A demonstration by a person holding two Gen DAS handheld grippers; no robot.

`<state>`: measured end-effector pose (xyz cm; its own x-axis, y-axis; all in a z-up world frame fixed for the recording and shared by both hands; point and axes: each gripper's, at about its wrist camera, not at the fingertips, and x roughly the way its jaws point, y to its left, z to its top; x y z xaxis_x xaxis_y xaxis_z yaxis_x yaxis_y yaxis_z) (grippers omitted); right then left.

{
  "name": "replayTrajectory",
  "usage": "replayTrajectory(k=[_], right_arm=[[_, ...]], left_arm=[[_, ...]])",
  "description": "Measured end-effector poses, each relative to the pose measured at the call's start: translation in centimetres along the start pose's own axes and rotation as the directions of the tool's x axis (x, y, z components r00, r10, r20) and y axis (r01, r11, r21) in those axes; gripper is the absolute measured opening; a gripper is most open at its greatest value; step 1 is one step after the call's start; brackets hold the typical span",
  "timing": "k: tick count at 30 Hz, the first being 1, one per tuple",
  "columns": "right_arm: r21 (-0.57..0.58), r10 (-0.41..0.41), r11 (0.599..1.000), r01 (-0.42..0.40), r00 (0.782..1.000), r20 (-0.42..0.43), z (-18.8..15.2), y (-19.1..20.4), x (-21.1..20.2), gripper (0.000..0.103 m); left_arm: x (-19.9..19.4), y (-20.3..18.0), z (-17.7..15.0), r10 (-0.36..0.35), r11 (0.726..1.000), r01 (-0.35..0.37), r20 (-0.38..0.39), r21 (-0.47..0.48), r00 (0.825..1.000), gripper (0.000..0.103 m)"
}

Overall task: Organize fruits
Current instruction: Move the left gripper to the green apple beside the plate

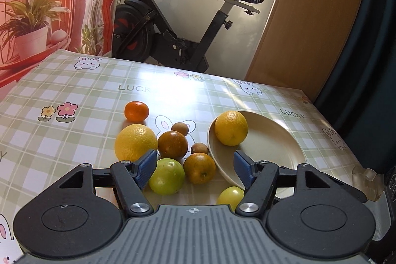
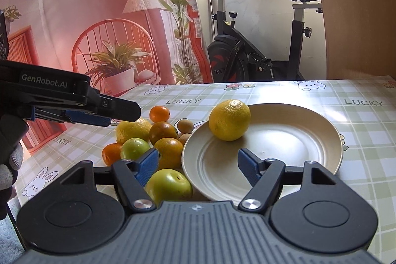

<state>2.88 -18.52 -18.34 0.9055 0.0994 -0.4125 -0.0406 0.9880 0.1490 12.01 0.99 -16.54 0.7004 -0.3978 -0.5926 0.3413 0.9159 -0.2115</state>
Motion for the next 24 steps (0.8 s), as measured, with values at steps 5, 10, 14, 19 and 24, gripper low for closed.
replayTrajectory(k=[5, 10, 14, 19, 24], right_arm=[[-0.020, -0.004, 1.000, 0.004, 1.000, -0.018, 0.2, 1.3, -0.8, 0.074], [-0.049, -0.014, 0.999, 0.012, 0.999, -0.039, 0.4, 2.8, -1.3, 0.074], [-0.075, -0.031, 0.997, 0.026, 0.998, -0.061, 0.6, 3.8, -1.4, 0.074], [-0.094, -0.046, 0.995, 0.038, 0.996, -0.080, 0.5, 4.8, -1.8, 0.074], [-0.106, -0.052, 0.993, 0.042, 0.995, -0.090, 0.3, 5.3, -1.9, 0.074]], left_arm=[[-1.7, 0.6, -0.5, 0.035, 0.999, -0.035, 0.036, -0.009, 0.999, 0.090], [-3.1, 1.0, -0.9, 0.056, 0.998, -0.054, 0.058, -0.032, 0.997, 0.091], [-3.9, 1.1, -1.4, 0.074, 0.997, -0.072, 0.051, -0.031, 0.996, 0.091], [-4.8, 1.3, -2.3, 0.086, 0.996, -0.085, 0.072, -0.017, 0.994, 0.091], [-4.8, 1.5, -2.6, 0.092, 0.995, -0.089, 0.084, -0.036, 0.992, 0.088]])
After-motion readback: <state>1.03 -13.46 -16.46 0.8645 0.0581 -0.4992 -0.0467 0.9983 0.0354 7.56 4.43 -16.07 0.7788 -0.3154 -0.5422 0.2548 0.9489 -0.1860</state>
